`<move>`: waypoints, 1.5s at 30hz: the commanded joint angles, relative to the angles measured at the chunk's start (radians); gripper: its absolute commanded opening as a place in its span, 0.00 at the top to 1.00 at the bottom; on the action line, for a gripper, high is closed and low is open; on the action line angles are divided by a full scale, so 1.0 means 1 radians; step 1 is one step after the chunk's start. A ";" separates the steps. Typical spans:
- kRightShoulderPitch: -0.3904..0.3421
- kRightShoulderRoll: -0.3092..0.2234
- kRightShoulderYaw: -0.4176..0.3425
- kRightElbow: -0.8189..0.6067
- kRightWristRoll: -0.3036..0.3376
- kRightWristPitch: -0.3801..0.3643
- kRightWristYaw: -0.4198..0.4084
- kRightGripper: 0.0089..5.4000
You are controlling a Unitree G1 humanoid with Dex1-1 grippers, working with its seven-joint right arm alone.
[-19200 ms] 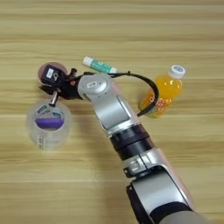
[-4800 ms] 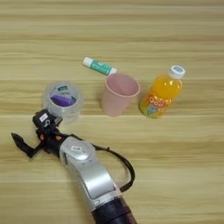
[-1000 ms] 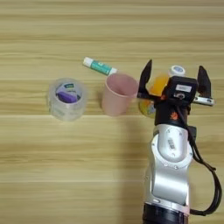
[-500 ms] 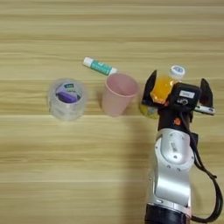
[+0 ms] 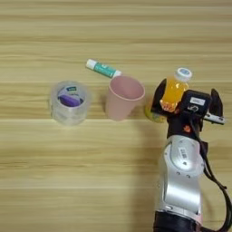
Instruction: Move the objects on the table
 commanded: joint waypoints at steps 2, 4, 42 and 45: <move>-0.066 -0.048 0.012 -0.020 0.014 -0.005 0.018 0.01; -0.065 -0.048 0.017 -0.014 0.017 -0.008 0.025 0.01; -0.202 -0.128 0.030 0.257 0.023 -0.044 0.054 0.01; -0.211 -0.132 0.035 0.269 0.024 -0.044 0.059 0.01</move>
